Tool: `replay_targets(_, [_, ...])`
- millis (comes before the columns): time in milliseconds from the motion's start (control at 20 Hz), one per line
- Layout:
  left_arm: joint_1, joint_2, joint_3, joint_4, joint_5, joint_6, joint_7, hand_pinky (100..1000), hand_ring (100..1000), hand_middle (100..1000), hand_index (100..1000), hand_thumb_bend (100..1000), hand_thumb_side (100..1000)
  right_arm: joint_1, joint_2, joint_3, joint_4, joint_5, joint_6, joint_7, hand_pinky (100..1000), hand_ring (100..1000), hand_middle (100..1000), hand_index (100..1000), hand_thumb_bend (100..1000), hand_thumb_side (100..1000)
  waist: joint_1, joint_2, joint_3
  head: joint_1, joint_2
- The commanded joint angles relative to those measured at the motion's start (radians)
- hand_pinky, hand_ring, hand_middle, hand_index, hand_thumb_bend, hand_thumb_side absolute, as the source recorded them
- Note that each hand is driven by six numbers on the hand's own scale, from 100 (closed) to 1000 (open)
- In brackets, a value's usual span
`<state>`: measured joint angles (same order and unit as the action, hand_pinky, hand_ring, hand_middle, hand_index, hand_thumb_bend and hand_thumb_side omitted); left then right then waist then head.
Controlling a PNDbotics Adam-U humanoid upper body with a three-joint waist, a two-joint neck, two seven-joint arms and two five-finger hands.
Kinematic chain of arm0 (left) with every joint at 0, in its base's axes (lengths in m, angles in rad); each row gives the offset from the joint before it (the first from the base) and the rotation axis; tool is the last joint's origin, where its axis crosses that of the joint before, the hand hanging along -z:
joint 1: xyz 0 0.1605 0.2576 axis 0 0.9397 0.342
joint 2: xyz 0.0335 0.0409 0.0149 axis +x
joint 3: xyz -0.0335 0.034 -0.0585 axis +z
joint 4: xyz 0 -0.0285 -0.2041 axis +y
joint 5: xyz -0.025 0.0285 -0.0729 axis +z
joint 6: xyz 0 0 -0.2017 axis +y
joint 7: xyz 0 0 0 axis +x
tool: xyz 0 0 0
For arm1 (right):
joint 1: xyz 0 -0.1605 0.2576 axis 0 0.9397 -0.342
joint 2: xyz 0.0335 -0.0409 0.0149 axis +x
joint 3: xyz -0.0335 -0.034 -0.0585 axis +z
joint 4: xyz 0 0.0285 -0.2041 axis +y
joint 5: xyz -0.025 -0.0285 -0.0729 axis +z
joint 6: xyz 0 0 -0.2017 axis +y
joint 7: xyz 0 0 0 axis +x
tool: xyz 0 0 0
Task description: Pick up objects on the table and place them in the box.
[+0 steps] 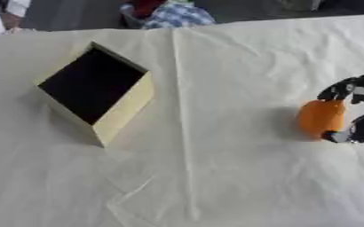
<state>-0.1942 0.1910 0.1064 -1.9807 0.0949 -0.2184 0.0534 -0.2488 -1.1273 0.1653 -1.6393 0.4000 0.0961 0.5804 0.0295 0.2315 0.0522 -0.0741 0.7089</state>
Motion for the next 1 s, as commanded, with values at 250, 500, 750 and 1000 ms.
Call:
replay_targets(250, [-0.012, 0.005, -0.005, -0.019, -0.001, 0.004, -0.012, 707, 746, 752, 723, 100, 816, -0.019, -0.015, -0.004, 0.003, 0.034, -0.020, -0.015, 558, 673, 625, 801, 365, 191, -0.005, -0.011, 0.001, -0.004, -0.007])
replay_targets(500, [-0.013, 0.004, -0.006, -0.019, -0.001, 0.006, -0.014, 706, 743, 747, 721, 100, 813, -0.016, -0.012, -0.016, -0.053, 0.034, 0.004, -0.141, 352, 497, 406, 538, 218, 100, -0.005, -0.013, 0.001, -0.004, -0.005])
replay_targets(750, [-0.014, 0.003, -0.009, -0.019, 0.000, 0.009, -0.022, 706, 742, 746, 721, 100, 813, -0.015, -0.010, -0.003, -0.078, 0.090, 0.034, -0.286, 298, 468, 332, 469, 272, 100, -0.007, -0.014, 0.003, -0.008, -0.008])
replay_targets(1000, [-0.013, 0.002, -0.007, -0.019, 0.001, 0.011, -0.025, 705, 739, 746, 721, 100, 806, -0.014, -0.004, -0.011, -0.120, 0.074, 0.051, -0.345, 220, 411, 278, 420, 271, 100, -0.009, -0.014, 0.002, -0.007, -0.002])
